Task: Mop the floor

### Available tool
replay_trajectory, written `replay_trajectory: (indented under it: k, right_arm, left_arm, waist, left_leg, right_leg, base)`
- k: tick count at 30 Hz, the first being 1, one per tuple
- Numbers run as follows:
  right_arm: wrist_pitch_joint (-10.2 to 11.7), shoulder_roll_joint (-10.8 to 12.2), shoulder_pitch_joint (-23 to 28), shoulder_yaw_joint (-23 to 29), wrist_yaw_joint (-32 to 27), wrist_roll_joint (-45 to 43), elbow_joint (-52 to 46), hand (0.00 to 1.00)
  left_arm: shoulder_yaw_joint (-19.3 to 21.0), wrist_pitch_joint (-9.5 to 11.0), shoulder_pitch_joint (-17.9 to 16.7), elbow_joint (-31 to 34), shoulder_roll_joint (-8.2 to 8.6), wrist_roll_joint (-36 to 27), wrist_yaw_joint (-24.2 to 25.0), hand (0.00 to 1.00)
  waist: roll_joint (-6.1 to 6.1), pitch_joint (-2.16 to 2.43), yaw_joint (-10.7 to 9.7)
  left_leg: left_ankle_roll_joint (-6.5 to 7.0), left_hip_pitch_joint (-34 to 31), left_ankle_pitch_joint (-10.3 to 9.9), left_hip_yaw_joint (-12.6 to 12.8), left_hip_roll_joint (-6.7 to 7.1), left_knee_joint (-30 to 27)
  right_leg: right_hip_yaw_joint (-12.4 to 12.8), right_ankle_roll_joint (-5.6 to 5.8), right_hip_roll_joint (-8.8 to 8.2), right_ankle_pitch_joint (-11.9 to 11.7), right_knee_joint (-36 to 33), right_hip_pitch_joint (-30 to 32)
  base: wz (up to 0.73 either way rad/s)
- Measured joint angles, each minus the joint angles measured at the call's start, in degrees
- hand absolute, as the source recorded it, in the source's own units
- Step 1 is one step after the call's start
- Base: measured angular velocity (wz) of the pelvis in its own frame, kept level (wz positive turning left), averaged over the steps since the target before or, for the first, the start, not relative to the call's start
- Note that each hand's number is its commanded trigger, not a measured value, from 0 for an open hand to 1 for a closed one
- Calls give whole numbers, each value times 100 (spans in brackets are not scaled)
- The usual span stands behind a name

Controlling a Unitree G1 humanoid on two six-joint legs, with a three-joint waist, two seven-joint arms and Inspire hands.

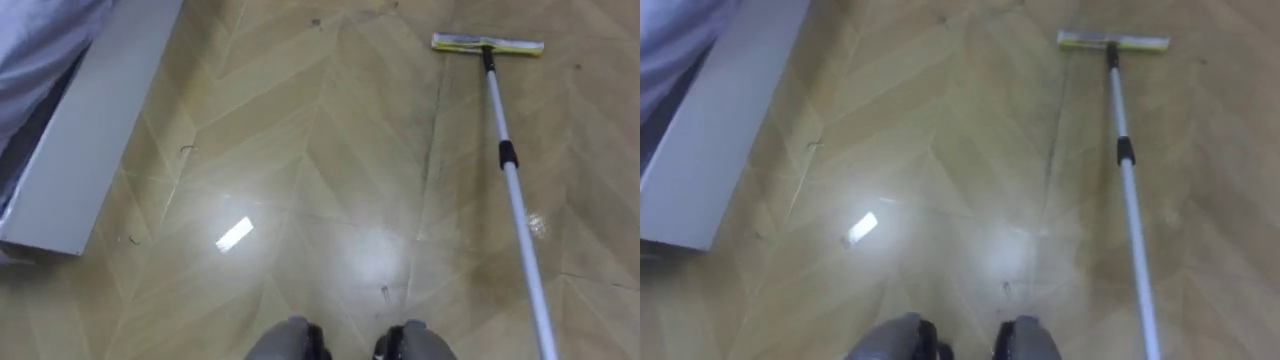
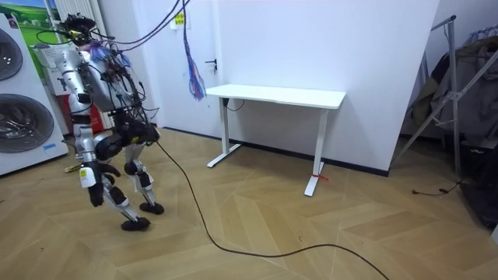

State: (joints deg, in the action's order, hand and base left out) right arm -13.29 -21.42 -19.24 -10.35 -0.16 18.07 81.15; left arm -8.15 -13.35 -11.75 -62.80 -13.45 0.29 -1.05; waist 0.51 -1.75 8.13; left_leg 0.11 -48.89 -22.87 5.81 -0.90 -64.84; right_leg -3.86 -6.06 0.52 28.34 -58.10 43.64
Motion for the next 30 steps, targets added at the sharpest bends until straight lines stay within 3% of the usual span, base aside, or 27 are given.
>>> replay_trajectory:
  k: [2,3,4,5,6,7,8,10,11,12,14,15,17,19,21,22,24,25,26,28,30]
  right_arm:
    - [19,15,77,45,71,211,-107,100]
    - [7,40,152,61,128,350,-105,100]
    - [32,61,290,71,182,502,-105,100]
    - [53,58,388,69,216,584,-104,100]
    - [85,58,623,22,229,703,-103,100]
    - [92,37,864,17,211,707,-65,100]
    - [94,29,977,21,201,678,-11,100]
    - [57,127,1399,26,97,451,165,100]
    - [18,185,1488,22,40,377,168,100]
    - [-80,302,1606,20,-66,280,169,100]
    - [-148,463,1688,11,-189,184,187,100]
    - [-154,547,1712,-27,-263,140,185,100]
    - [-172,676,1760,-64,-312,-8,169,100]
    - [-247,793,1696,-51,-343,-139,149,100]
    - [-350,791,1646,38,-374,-200,146,100]
    - [-418,766,1524,89,-413,-216,218,100]
    - [-493,672,1195,202,-425,-219,283,100]
    - [-474,577,923,286,-413,-211,284,100]
    - [-447,544,783,295,-410,-203,280,100]
    - [-254,446,328,331,-360,-16,259,100]
    - [-122,364,112,413,-307,108,159,100]
  left_arm:
    - [9,2,-88,28,-17,49,73,0]
    - [-3,39,-143,49,-5,44,158,0]
    - [-1,66,-221,6,24,48,221,0]
    - [7,70,-217,-28,41,51,255,0]
    - [4,91,-147,-93,59,72,282,0]
    - [27,114,-3,-263,134,184,281,0]
    - [56,131,94,-314,183,213,278,0]
    - [129,309,395,-375,295,294,256,0]
    - [131,357,473,-376,297,293,235,0]
    - [130,402,609,-377,300,274,151,0]
    - [118,420,708,-367,328,257,21,0]
    - [120,419,707,-374,373,240,-38,0]
    - [121,413,661,-403,424,183,-88,0]
    - [113,347,619,-464,435,161,-175,0]
    - [121,316,621,-473,435,150,-225,0]
    - [123,309,620,-471,434,154,-234,0]
    - [120,289,620,-472,417,143,-234,0]
    - [122,284,620,-484,413,144,-231,0]
    - [123,272,619,-497,403,149,-229,0]
    - [124,243,620,-496,330,153,-229,0]
    - [115,241,619,-512,329,152,-227,0]
  waist:
    - [39,-4,127]
    - [57,0,205]
    - [52,52,202]
    - [24,67,196]
    - [24,89,191]
    - [18,85,187]
    - [0,80,180]
    - [-116,107,-7]
    - [-142,116,-34]
    - [-200,100,-89]
    - [-258,84,-157]
    - [-320,65,-190]
    - [-402,75,-220]
    - [-417,67,-368]
    - [-434,73,-408]
    - [-388,48,-395]
    - [-337,43,-316]
    - [-291,13,-275]
    - [-301,21,-257]
    - [-157,21,-192]
    - [-125,31,-136]
  left_leg:
    - [26,-98,28,-2,76,627]
    - [118,-57,165,-30,194,1101]
    - [228,62,293,-5,246,1228]
    - [341,149,301,73,217,1252]
    - [559,295,297,355,116,1268]
    - [777,419,174,579,99,1246]
    - [839,483,132,634,127,1230]
    - [950,657,-55,659,274,1251]
    - [965,678,-109,655,286,1268]
    - [984,726,-197,629,289,1289]
    - [968,810,-245,520,292,1364]
    - [947,917,-255,421,292,1474]
    - [893,1118,-239,102,398,1690]
    - [813,1274,-256,-312,572,1833]
    - [742,1368,-294,-506,672,1840]
    - [710,1446,-311,-513,677,1823]
    - [699,1452,-316,-433,650,1668]
    - [683,1418,-321,-435,603,1543]
    - [668,1414,-315,-431,571,1511]
    - [560,1367,-268,-446,511,1556]
    - [559,1376,-268,-442,449,1625]
  right_leg:
    - [183,26,133,110,50,-256]
    - [382,82,210,221,65,-458]
    - [530,170,228,339,108,-619]
    - [568,237,232,365,149,-684]
    - [668,269,171,412,109,-781]
    - [685,342,46,401,-158,-763]
    - [680,436,-23,352,-311,-733]
    - [538,778,-251,48,-783,-619]
    - [543,805,-256,-77,-909,-537]
    - [549,816,-250,-252,-1085,-365]
    - [535,787,-243,-232,-966,22]
    - [520,782,-231,-234,-598,212]
    - [501,735,-211,-357,383,235]
    - [348,713,-260,-809,1178,91]
    - [172,614,-374,-1108,1196,-90]
    - [58,591,-456,-1023,1115,-186]
    - [15,548,-499,-846,1017,-229]
    - [-64,500,-530,-791,992,-258]
    - [-109,488,-529,-781,991,-271]
    - [-259,447,-540,-776,1050,-275]
    - [-367,414,-536,-796,1082,-309]
  base:
    - [37]
    - [16]
    - [12]
    - [9]
    - [8]
    - [0]
    - [-4]
    - [-6]
    - [-18]
    - [-53]
    - [-85]
    - [-98]
    - [-82]
    - [-29]
    - [27]
    - [43]
    - [34]
    - [23]
    - [25]
    - [34]
    - [45]
